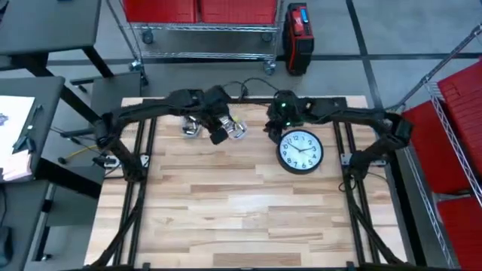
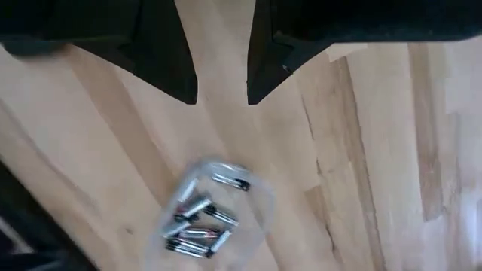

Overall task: Insert battery
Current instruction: Adjust the bins with the batteries

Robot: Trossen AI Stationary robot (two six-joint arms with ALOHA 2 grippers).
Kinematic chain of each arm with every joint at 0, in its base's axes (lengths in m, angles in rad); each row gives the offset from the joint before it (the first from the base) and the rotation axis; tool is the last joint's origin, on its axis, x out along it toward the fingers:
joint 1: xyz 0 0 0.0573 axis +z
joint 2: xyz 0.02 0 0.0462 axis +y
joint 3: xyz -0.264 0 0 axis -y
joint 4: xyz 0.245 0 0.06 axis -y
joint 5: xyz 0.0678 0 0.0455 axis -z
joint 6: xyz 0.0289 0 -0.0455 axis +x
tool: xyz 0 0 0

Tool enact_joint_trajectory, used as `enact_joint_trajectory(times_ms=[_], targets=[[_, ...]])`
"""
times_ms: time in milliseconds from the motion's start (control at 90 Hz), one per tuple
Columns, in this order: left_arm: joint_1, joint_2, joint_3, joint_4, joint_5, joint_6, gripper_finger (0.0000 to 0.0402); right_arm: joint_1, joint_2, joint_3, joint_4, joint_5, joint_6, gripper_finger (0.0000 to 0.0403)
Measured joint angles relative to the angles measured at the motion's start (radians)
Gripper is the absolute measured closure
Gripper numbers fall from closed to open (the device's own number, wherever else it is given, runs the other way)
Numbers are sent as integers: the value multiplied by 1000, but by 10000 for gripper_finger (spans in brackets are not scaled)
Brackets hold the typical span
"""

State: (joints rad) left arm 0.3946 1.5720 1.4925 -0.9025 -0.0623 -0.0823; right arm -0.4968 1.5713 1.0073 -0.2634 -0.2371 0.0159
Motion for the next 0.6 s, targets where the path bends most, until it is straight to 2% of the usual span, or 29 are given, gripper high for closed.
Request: enact_joint_trajectory(times_ms=[122, 278, 600], targets=[[3, -131, 0, -12, -6, -46, 401, 30, 94, 0, 98, 10, 42, 290], [4, -251, -2, -49, -12, -61, 401, 49, 208, 24, 126, 89, 64, 290], [4, -348, -3, -123, -10, -55, 401, 66, 401, 241, 91, 182, 88, 290]])
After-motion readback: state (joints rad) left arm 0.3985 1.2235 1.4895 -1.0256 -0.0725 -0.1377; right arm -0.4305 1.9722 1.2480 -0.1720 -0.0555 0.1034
